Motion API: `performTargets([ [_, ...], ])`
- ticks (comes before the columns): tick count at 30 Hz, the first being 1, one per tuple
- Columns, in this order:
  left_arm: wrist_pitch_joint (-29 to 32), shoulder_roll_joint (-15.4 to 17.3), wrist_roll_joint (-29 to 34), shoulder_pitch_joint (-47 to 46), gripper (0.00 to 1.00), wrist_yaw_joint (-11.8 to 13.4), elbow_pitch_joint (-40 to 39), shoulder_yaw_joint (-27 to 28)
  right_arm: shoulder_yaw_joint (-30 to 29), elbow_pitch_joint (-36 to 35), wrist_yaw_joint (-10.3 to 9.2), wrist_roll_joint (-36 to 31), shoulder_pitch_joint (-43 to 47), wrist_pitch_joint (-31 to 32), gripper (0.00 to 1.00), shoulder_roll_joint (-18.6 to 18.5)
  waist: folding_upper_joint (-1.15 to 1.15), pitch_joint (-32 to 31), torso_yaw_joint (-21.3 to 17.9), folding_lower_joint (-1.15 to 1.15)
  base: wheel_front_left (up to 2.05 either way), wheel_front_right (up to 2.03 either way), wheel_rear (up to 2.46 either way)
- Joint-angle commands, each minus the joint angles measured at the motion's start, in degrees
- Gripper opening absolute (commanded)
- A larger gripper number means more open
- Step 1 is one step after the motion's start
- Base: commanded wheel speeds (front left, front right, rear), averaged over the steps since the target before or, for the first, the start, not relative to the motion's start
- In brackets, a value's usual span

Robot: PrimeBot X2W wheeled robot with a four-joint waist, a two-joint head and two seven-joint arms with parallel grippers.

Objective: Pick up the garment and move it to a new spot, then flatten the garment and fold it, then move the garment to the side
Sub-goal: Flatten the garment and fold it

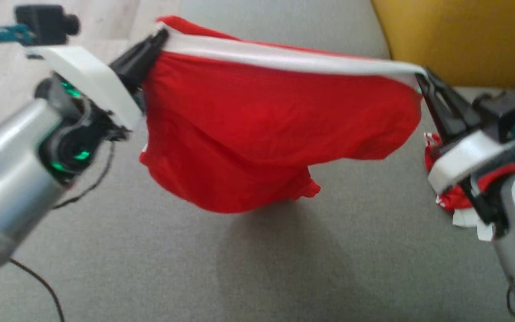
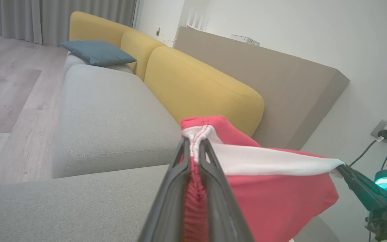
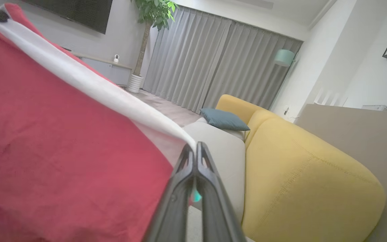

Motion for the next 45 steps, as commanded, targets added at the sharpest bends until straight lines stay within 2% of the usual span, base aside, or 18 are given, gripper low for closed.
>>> performTargets([
  [1, 0.98, 3.76, -0.93, -4.73, 0.0, 1.43, -2.38, 4.23, 0.78, -2.46, -0.05, 0.77, -5.7, 1.91, 0.0, -1.26, 0.0, 3.49, -1.63, 0.0, 0.0, 0.0, 0.0],
  [6, 3.13, 4.97, -1.26, -8.47, 0.0, 2.69, -1.86, 5.68, 2.7, 0.71, -0.05, 3.58, -15.43, 4.0, 0.0, -1.26, 0.0, 9.68, -3.45, 0.0, 0.0, 0.0, 0.0],
  [8, 3.9, 4.78, -0.31, -12.1, 0.0, 2.86, 0.0, 6.4, 2.91, 4.86, -0.05, 5.42, -22.18, 5.03, 0.0, -0.52, 0.0, 14.4, -4.42, 0.0, 0.0, 0.0, 0.0],
  [10, 4.3, 3.82, 0.51, -16.86, 0.0, 2.76, 3.05, 7.66, 1.28, 10.48, -0.05, 8.39, -29.94, 6.49, 0.0, 1.97, 0.0, 19.7, -5.2, 0.0, 0.0, 0.0, 0.0],
  [12, 3.51, 2.17, 2.46, -21.91, 0.0, 2.33, 7.46, 8.43, 1.86, 16.26, -0.05, 7.03, -38.39, 5.66, 0.0, 2.73, 0.0, 23.83, -5.74, 0.0, 0.0, 0.0, 0.0],
  [15, 0.61, -1.09, 5.59, -29.0, 0.0, 1.0, 14.84, 9.3, 2.85, 25.76, -0.05, 3.14, -49.78, 1.18, 0.0, 3.99, 0.0, 27.98, -6.25, 0.0, 0.0, 0.0, 0.0],
  [18, -4.05, -4.68, 7.89, -35.17, 0.0, -0.6, 21.8, 10.62, 0.81, 34.55, -0.05, -0.88, -59.26, -5.28, 0.0, 5.7, 0.0, 30.77, -6.06, 0.0, 0.0, 0.0, 0.0],
  [23, -10.3, -9.89, 9.69, -39.64, 0.0, -4.77, 30.56, 12.03, -3.25, 45.59, -0.05, -6.42, -67.4, -15.8, 0.0, 9.26, 0.0, 32.86, -5.09, 0.0, 0.0, 0.0, 0.0],
  [25, -11.12, -11.61, 9.76, -39.2, 0.0, -7.09, 32.48, 12.15, -4.2, 49.3, -0.05, -7.57, -67.97, -18.74, 0.0, 10.66, 0.0, 33.41, -4.74, 0.0, 0.0, 0.0, 0.0],
  [28, -11.82, -13.52, 10.59, -37.26, 0.0, -8.95, 34.25, 11.48, -4.42, 54.45, -0.05, -8.58, -66.72, -20.84, 0.0, 12.11, 0.0, 34.24, -4.29, 0.0, 0.0, 0.0, 0.0],
  [34, -12.31, -15.45, 10.55, -29.08, 0.0, -9.78, 34.47, 11.56, -3.71, 62.28, -0.05, -8.1, -59.92, -22.75, 0.0, 13.91, 0.0, 34.45, -3.56, 0.0, 0.0, 0.0, 0.0],
  [36, -12.34, -15.42, 9.41, -25.11, 0.0, -9.8, 33.19, 12.89, -3.41, 64.21, -0.05, -7.22, -56.64, -23.05, 0.0, 14.35, 0.0, 33.38, -3.51, 0.0, 0.0, 0.0, 0.0],
  [40, -12.35, -14.39, 9.89, -17.24, 0.0, -9.82, 28.34, 12.06, -0.86, 66.46, -0.05, -5.59, -50.54, -23.31, 0.0, 14.28, 0.0, 30.87, -3.12, 0.0, 0.0, 0.0, 0.0],
  [45, -12.36, -12.55, 10.22, -7.21, 0.0, -9.82, 23.16, 9.77, 5.72, 66.9, -0.05, -2.75, -43.72, -23.41, 0.0, 13.34, 0.0, 26.15, -2.89, 0.0, 0.0, 0.0, 0.0],
])
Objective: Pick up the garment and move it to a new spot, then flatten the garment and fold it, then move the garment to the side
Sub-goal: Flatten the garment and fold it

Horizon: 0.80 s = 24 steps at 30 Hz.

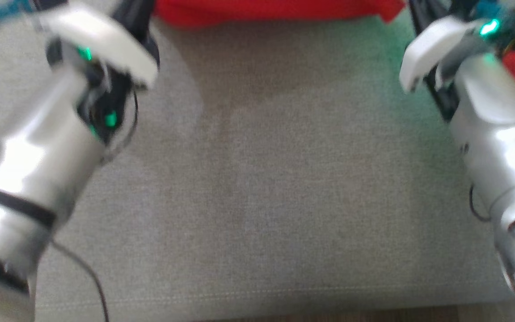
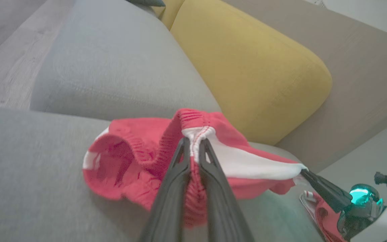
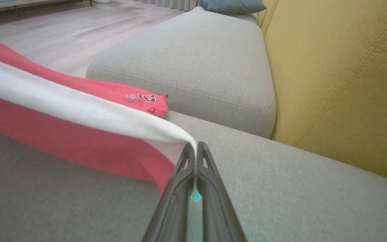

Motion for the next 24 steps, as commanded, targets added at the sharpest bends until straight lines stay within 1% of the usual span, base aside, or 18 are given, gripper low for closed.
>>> performTargets([
  [1, -0.7, 3.11, 0.36, 0.53, 0.0, 0.03, -2.27, 1.31, 2.08, -1.43, -0.06, 1.48, 1.42, -0.72, 0.0, -0.4, 0.0, -3.13, 0.19, 0.0, 0.0, 0.0, 0.0],
  [3, -0.7, 3.75, 0.43, 4.17, 0.0, 0.03, -4.18, 0.51, 4.84, -1.48, -0.06, 3.69, 3.92, -0.21, 0.0, -1.12, 0.0, -5.37, 0.33, 0.0, 0.0, 0.0, 0.0],
  [4, -0.7, 3.75, 0.43, 4.17, 0.0, 0.03, -4.18, 0.51, 4.84, -1.48, -0.06, 3.69, 3.92, -0.21, 0.0, -1.12, 0.0, -5.37, 0.33, 0.0, 0.0, 0.0, 0.0],
  [7, -0.7, 4.69, 1.34, 9.02, 0.0, 0.03, -6.67, -1.31, 9.54, -2.4, -0.06, 7.05, 7.86, 1.43, 0.0, -2.81, 0.0, -8.57, 0.53, 0.0, 0.0, 0.0, 0.0],
  [8, -0.7, 5.33, 1.94, 11.95, 0.0, 0.03, -8.22, -2.72, 12.49, -3.7, -0.06, 10.15, 10.79, 3.27, 0.0, -4.01, 0.0, -10.57, 0.57, 0.0, 0.0, 0.0, 0.0],
  [11, -0.71, 6.3, 2.53, 15.93, 0.0, 0.03, -10.37, -4.49, 16.82, -7.1, -0.06, 15.91, 15.36, 7.06, 0.0, -6.42, 0.0, -13.31, 0.59, 0.0, 0.0, 0.0, 0.0],
  [13, -0.71, 6.79, 2.16, 18.46, 0.0, 0.03, -11.45, -5.4, 19.42, -10.2, -0.06, 20.28, 18.41, 10.11, 0.0, -8.62, 0.0, -14.92, 0.64, 0.0, 0.0, 0.0, 0.0],
  [18, -0.71, 8.54, 2.89, 23.44, 0.0, 0.03, -14.02, -9.25, 24.49, -18.83, -0.06, 29.81, 25.16, 15.76, 0.0, -15.75, 0.0, -18.85, 0.78, 0.0, 0.0, 0.0, 0.0],
  [24, -0.47, 10.09, 2.59, 29.31, 0.0, 0.03, -17.21, -11.67, 28.76, -28.41, -0.06, 37.56, 32.56, 20.91, 0.0, -23.54, 0.0, -23.41, 0.88, 0.0, 0.0, 0.0, 0.0],
])
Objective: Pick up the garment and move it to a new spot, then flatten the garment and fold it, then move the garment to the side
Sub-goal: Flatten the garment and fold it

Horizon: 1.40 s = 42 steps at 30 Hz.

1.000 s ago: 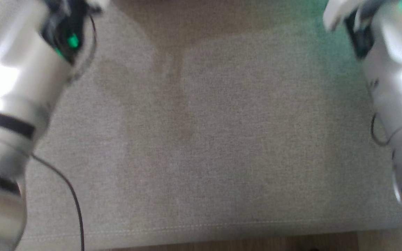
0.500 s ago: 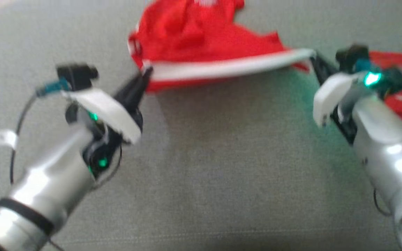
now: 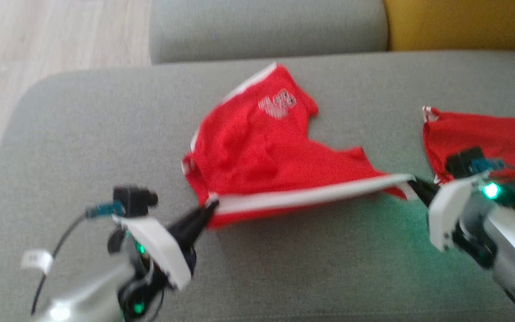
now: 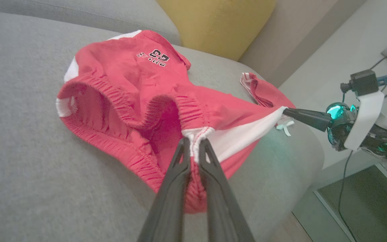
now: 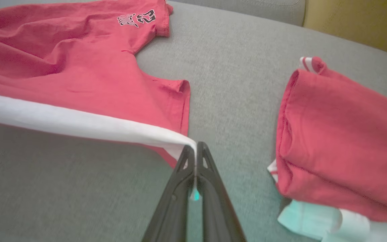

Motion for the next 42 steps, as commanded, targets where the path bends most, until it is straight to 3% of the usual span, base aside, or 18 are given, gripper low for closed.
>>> performTargets([
  [1, -0.36, 3.05, 0.08, -0.7, 0.0, 0.07, -1.85, 1.37, 0.28, -2.53, -0.06, 1.58, 1.24, 0.84, 0.0, -4.03, -0.01, -2.18, 0.08, 0.0, 0.0, 0.0, 0.0],
  [8, 1.7, 5.91, -0.6, 5.01, 0.0, 1.77, -10.29, -1.1, 2.09, -14.4, -0.06, 5.86, 7.74, 5.99, 0.0, -12.82, -0.01, -4.86, 0.13, 0.0, 0.0, 0.0, 0.0],
  [15, 2.17, 8.73, -1.62, 6.27, 0.0, 5.55, -18.22, 0.24, -1.86, -23.41, -0.06, 5.8, 8.6, 9.05, 0.0, -18.98, -0.01, -4.92, 1.46, 0.0, 0.0, 0.0, 0.0],
  [21, 1.15, 8.8, -3.1, 4.75, 0.0, 7.46, -19.46, 3.92, -5.54, -25.1, -0.06, 1.6, 5.09, 9.98, 0.0, -17.5, -0.01, -3.48, 3.9, 0.0, 0.0, 0.0, 0.0],
  [27, 1.49, 7.91, -3.81, 3.23, 0.0, 8.24, -19.13, 5.16, -5.56, -24.25, -0.06, -2.64, 0.19, 10.72, 0.0, -15.58, -0.01, -1.22, 6.46, 0.0, 0.0, 0.0, 0.0],
  [34, 2.42, 4.8, -3.15, -1.41, 0.0, 8.13, -16.41, 6.07, -1.65, -20.97, -0.06, -7.4, -10.73, 11.77, 0.0, -14.77, -0.01, 5.84, 10.95, 0.0, 0.0, 0.0, 0.0],
  [42, 2.91, -0.5, -2.15, -7.69, 0.0, 6.44, -9.69, 6.87, 6.67, -14.31, -0.06, -10.03, -23.35, 10.31, 0.0, -13.66, -0.01, 12.72, 14.93, 0.0, 0.0, 0.0, 0.0],
])
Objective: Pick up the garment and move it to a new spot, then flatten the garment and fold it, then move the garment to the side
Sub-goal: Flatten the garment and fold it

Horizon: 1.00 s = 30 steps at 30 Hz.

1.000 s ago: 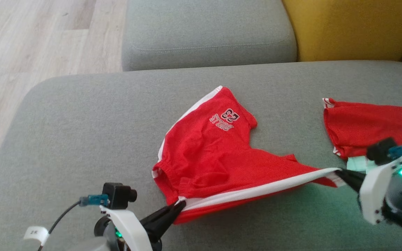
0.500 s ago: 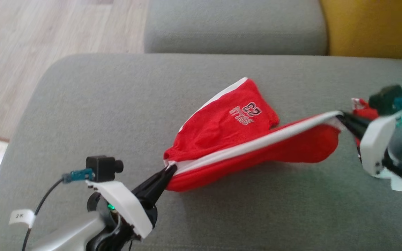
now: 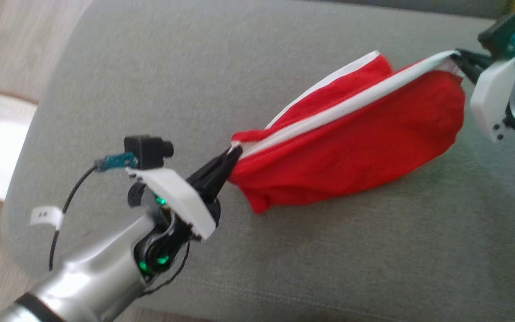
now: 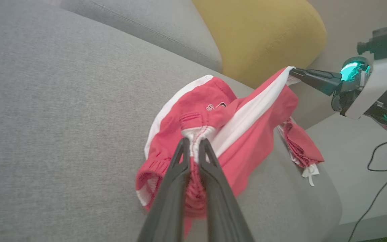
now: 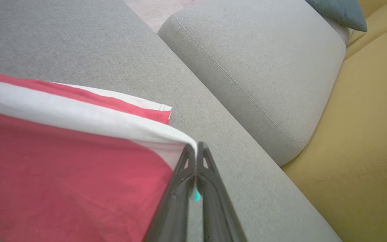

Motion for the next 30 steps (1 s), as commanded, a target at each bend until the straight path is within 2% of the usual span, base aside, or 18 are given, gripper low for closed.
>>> performTargets([
  [1, -0.23, 0.68, 0.63, -3.64, 0.0, -0.6, 0.79, 2.66, 1.21, 1.01, -0.06, -0.39, -2.84, -0.67, 0.0, -0.5, 0.0, 3.6, 2.8, 0.0, 0.0, 0.0, 0.0],
  [12, -0.75, -4.93, 2.13, -8.75, 0.0, -4.04, 9.62, 2.27, 11.65, 11.05, -0.06, 1.4, -13.53, -4.25, 0.0, 2.68, 0.0, 8.9, 5.87, 0.0, 0.0, 0.0, 0.0],
  [13, -0.74, -5.36, 2.17, -8.97, 0.0, -4.21, 10.44, 2.17, 12.49, 11.98, -0.06, 1.31, -14.16, -4.67, 0.08, 2.92, 0.0, 9.18, 6.02, 0.0, 0.0, 0.0, 0.0],
  [14, -0.86, -5.72, 2.55, -9.3, 0.16, -4.28, 11.31, 2.01, 13.12, 12.89, -0.06, 1.31, -14.67, -5.2, 1.0, 3.2, 0.0, 9.43, 6.15, 0.0, 0.0, 0.0, 0.0],
  [15, -1.06, -6.12, 2.95, -9.58, 0.93, -4.35, 12.13, 1.88, 13.6, 13.79, -0.06, 1.44, -15.06, -5.81, 1.0, 3.54, 0.0, 9.6, 6.24, 0.0, 0.0, 0.0, 0.0],
  [16, -1.24, -6.55, 3.09, -9.71, 1.0, -4.45, 12.87, 1.87, 13.9, 14.65, -0.06, 1.77, -15.34, -6.59, 1.0, 3.94, 0.0, 9.72, 6.27, 0.0, 0.0, 0.0, 0.0],
  [22, -2.11, -7.54, 3.06, -9.7, 1.0, -5.17, 16.15, 2.38, 14.18, 19.98, -0.06, 4.36, -14.99, -11.93, 1.0, 6.76, 0.0, 8.85, 5.0, 0.0, 0.0, 0.0, 0.0],
  [27, -2.95, -6.66, 2.8, -9.11, 1.0, -5.43, 17.12, 4.15, 13.03, 24.1, -0.06, 6.46, -13.93, -15.51, 1.0, 10.03, 0.0, 6.95, 3.0, 0.0, 0.0, 0.0, 0.0],
  [30, -3.46, -5.5, 3.68, -8.6, 1.0, -5.28, 17.41, 5.62, 11.15, 27.4, -0.06, 7.84, -12.64, -20.18, 1.0, 12.73, 0.0, 4.79, 0.74, 0.0, 0.0, 0.0, 0.0],
])
